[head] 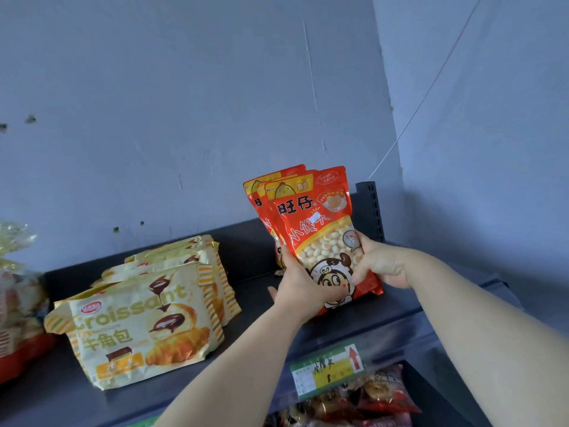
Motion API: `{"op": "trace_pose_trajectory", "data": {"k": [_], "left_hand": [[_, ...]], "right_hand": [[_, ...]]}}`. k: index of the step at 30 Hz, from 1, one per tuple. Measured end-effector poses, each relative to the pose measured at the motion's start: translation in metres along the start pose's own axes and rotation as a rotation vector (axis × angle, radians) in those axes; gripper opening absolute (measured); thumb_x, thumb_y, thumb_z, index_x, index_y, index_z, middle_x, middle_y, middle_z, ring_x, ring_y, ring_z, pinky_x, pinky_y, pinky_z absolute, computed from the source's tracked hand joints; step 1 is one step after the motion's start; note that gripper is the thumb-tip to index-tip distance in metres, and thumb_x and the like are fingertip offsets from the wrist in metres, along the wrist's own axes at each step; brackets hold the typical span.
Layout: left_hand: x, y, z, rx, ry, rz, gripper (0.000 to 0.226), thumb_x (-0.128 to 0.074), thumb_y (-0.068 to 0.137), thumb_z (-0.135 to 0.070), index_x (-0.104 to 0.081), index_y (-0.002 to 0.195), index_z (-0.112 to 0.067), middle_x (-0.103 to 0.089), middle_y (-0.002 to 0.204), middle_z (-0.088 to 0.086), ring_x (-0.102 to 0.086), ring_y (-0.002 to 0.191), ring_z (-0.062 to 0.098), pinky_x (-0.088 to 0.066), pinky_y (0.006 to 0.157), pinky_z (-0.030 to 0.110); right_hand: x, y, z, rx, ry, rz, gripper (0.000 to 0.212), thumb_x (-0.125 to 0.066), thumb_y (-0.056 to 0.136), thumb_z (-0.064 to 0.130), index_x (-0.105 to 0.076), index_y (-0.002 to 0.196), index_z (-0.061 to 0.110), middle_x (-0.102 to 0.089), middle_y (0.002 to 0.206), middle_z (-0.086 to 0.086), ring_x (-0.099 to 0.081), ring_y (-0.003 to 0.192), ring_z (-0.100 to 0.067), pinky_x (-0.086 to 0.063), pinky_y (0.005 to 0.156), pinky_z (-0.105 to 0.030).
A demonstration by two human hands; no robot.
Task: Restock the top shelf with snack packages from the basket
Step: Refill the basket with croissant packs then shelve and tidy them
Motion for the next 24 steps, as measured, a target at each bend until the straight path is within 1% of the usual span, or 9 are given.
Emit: {"op": "trace_pose_trajectory", "data": {"k": [5, 10, 13, 15, 17, 19, 20, 22, 24], "left_hand": [[0.011, 0.007, 0.003, 0.030, 0.038, -0.031, 0.142, -0.091, 0.048, -0.040, 0.008, 0.150, -0.036, -0.051, 0.124, -0.004, -0.053, 0.120, 0.021, -0.040, 0.109, 0.047], [0.007, 0.006, -0.005, 0.092, -0.018, -0.023, 0.135, -0.091, 0.062, -0.021, 0.009, 0.152, -0.025, -0.046, 0.132, 0.003, -0.050, 0.122, 0.023, -0.045, 0.105, 0.043], [0.009, 0.006, 0.000, 0.168, -0.133, 0.026, 0.138, -0.092, 0.062, -0.027, 0.012, 0.153, -0.019, -0.040, 0.143, 0.006, -0.046, 0.129, 0.025, -0.044, 0.106, 0.041], [0.014, 0.006, -0.001, 0.226, -0.380, 0.015, 0.136, -0.087, 0.066, -0.046, 0.013, 0.154, -0.020, -0.041, 0.147, 0.007, -0.048, 0.129, 0.029, -0.043, 0.106, 0.046], [0.028, 0.013, -0.009, 0.309, -0.581, -0.154, 0.111, -0.069, 0.078, -0.062, -0.003, 0.157, -0.021, -0.041, 0.149, 0.009, -0.047, 0.131, 0.031, -0.041, 0.107, 0.050], [0.043, 0.024, -0.012, 0.362, -0.603, -0.306, 0.075, -0.053, 0.093, -0.057, -0.031, 0.150, -0.014, -0.049, 0.140, 0.009, -0.052, 0.120, 0.027, -0.041, 0.100, 0.044], [0.049, 0.031, -0.012, 0.382, -0.571, -0.346, 0.054, -0.049, 0.098, -0.049, -0.047, 0.136, -0.011, -0.056, 0.125, 0.008, -0.056, 0.103, 0.022, -0.042, 0.092, 0.039], [0.058, 0.043, -0.008, 0.388, -0.500, -0.360, 0.026, -0.048, 0.101, -0.035, -0.056, 0.108, -0.011, -0.056, 0.090, 0.005, -0.048, 0.073, 0.015, -0.042, 0.078, 0.034], [0.062, 0.058, -0.004, 0.366, -0.425, -0.307, 0.020, -0.051, 0.101, -0.026, -0.059, 0.111, -0.010, -0.047, 0.076, 0.000, -0.044, 0.064, 0.012, -0.044, 0.069, 0.030]], "right_hand": [[-0.016, 0.004, 0.001, 0.086, -0.030, -0.005, 0.109, -0.059, 0.069, -0.030, -0.017, 0.150, 0.028, -0.059, 0.116, 0.005, -0.056, 0.110, -0.016, -0.050, 0.087, -0.027], [-0.017, 0.003, -0.003, 0.115, -0.025, -0.030, 0.114, -0.064, 0.066, -0.027, -0.014, 0.152, 0.029, -0.056, 0.126, 0.001, -0.053, 0.119, -0.020, -0.049, 0.094, -0.033], [-0.018, 0.005, -0.002, 0.113, -0.017, -0.055, 0.110, -0.061, 0.067, -0.025, -0.016, 0.150, 0.032, -0.055, 0.127, 0.002, -0.052, 0.119, -0.019, -0.047, 0.098, -0.036], [-0.016, 0.009, -0.005, 0.121, 0.002, -0.084, 0.112, -0.072, 0.069, -0.012, -0.011, 0.152, 0.031, -0.052, 0.135, 0.004, -0.048, 0.125, -0.016, -0.037, 0.110, -0.041], [-0.016, 0.012, -0.009, 0.121, 0.031, -0.109, 0.129, -0.085, 0.067, 0.006, 0.006, 0.154, 0.033, -0.041, 0.148, 0.003, -0.046, 0.126, -0.011, -0.029, 0.114, -0.039], [-0.018, 0.012, -0.007, 0.145, -0.008, -0.182, 0.136, -0.089, 0.065, 0.018, 0.014, 0.151, 0.037, -0.024, 0.158, 0.000, -0.046, 0.124, -0.009, -0.034, 0.106, -0.033], [-0.019, 0.011, -0.004, 0.169, -0.067, -0.240, 0.136, -0.090, 0.064, 0.023, 0.015, 0.150, 0.040, -0.016, 0.160, 0.001, -0.042, 0.129, -0.012, -0.034, 0.106, -0.034], [-0.023, 0.005, 0.002, 0.247, -0.285, -0.358, 0.132, -0.087, 0.069, 0.030, 0.017, 0.149, 0.042, -0.007, 0.160, 0.000, -0.024, 0.143, -0.021, -0.028, 0.113, -0.046], [-0.034, -0.002, 0.006, 0.327, -0.543, -0.436, 0.117, -0.077, 0.079, 0.035, 0.017, 0.147, 0.047, 0.003, 0.162, -0.003, -0.006, 0.148, -0.025, -0.020, 0.114, -0.054]]}}
Point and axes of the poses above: each hand's wrist, its own y-axis towards the middle knuckle, its own x-axis out of the back of the hand, z = x × y, the point moved 2 cm from there along y, towards the middle knuckle
